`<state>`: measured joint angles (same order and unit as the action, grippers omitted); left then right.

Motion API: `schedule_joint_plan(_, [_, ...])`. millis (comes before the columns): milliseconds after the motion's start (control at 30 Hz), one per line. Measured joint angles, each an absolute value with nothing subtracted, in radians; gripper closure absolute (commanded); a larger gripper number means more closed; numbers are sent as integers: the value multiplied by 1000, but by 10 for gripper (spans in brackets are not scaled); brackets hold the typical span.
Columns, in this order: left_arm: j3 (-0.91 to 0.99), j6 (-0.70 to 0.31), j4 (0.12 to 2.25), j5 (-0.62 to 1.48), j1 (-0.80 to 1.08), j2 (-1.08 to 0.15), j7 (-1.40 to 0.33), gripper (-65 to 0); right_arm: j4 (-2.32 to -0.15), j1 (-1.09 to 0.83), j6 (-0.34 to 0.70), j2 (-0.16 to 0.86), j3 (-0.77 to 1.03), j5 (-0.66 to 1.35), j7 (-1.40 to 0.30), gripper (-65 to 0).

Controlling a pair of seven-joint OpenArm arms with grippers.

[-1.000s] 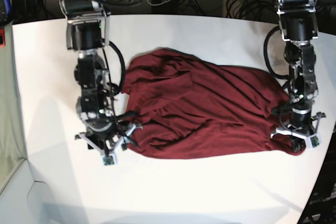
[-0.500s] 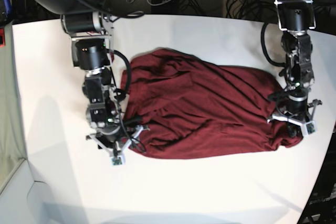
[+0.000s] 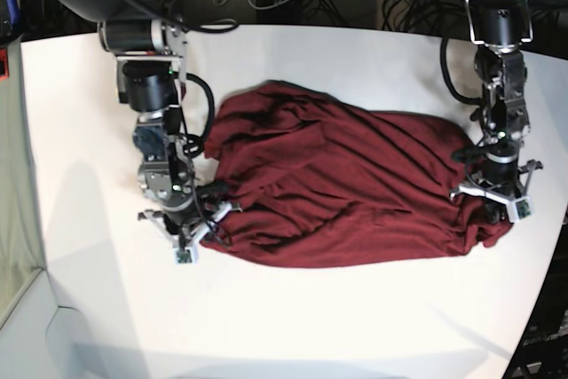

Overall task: Layout the t-shirt on the table in an organized manner, then fold the t-shirt properly
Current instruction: 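Lift the held edges high and pull them toward the robot base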

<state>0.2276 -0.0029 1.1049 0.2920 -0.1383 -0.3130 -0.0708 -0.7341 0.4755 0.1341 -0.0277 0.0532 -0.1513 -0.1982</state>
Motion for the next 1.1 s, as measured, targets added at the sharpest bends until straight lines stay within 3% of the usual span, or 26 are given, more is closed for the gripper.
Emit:
schedule_joint_plan(267, [228, -3, 1111, 297, -156, -310, -73, -2, -776, 469, 134, -30, 57, -158, -235, 0])
schedule_joint_plan(667, [228, -2, 1163, 297, -337, -302, -78, -2, -1388, 332, 136, -69, 49, -167, -268, 0])
schedule_joint_plan(1100, [230, 4, 1236, 296, -373, -282, -83, -2, -1724, 324, 141, -83, 54, -168, -347, 0])
